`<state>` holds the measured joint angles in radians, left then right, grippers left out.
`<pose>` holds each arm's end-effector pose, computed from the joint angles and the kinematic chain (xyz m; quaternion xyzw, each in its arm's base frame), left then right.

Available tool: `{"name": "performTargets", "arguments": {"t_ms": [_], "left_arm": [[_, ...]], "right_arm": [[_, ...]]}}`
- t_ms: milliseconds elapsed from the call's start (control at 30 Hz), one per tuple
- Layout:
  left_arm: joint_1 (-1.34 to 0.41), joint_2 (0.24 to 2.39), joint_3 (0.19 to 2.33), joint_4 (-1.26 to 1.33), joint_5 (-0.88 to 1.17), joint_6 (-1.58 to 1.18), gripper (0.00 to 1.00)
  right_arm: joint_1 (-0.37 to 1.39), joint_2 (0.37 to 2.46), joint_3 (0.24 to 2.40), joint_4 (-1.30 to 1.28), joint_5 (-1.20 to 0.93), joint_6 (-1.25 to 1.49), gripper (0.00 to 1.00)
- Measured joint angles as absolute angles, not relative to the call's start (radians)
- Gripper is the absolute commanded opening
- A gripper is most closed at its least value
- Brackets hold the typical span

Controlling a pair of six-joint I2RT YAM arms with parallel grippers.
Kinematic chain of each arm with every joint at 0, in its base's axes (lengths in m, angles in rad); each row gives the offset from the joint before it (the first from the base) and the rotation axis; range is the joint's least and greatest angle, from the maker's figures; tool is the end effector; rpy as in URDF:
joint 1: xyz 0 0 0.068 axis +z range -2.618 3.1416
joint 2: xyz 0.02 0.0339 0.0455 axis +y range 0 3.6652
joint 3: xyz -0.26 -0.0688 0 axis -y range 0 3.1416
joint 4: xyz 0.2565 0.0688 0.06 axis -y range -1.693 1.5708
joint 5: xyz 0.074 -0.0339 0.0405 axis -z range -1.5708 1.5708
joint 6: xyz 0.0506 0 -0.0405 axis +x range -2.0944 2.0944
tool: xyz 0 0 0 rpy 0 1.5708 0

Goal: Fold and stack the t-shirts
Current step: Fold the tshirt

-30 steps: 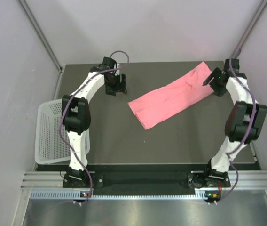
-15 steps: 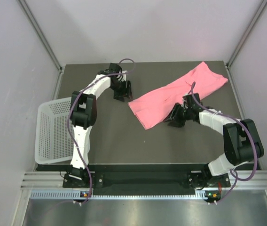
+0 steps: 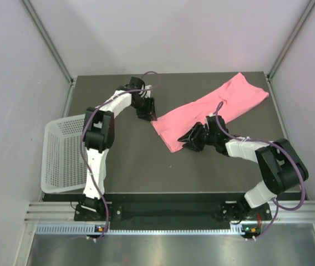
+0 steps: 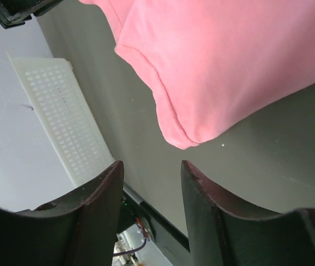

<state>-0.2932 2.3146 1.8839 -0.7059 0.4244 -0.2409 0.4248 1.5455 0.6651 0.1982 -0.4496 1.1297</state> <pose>0.4771 -0.1658 0.1433 0.0703 0.9531 -0.2539 0.1488 0.2787 0.1502 0.1385 0.2139 0.8592 0.4373 0.1575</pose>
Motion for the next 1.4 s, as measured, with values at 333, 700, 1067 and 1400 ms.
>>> {"name": "performTargets", "arguments": {"t_ms": [333,700,1067,1400], "left_arm": [[-0.316,2.289,1.838,-0.675,0.431,-0.247,0.49],[-0.327,2.282,1.835,-0.683,0.385,-0.237,0.46],[-0.327,2.282,1.835,-0.689,0.353,-0.237,0.34],[-0.327,2.283,1.835,-0.693,0.354,-0.258,0.33]], "right_arm": [[0.514,1.581,0.601,0.259,-0.377,1.258,0.54],[0.553,1.621,0.584,0.315,-0.31,1.375,0.55],[0.596,1.645,0.564,0.361,-0.226,1.544,0.49],[0.6,1.714,0.62,0.398,-0.181,1.59,0.46]]}}
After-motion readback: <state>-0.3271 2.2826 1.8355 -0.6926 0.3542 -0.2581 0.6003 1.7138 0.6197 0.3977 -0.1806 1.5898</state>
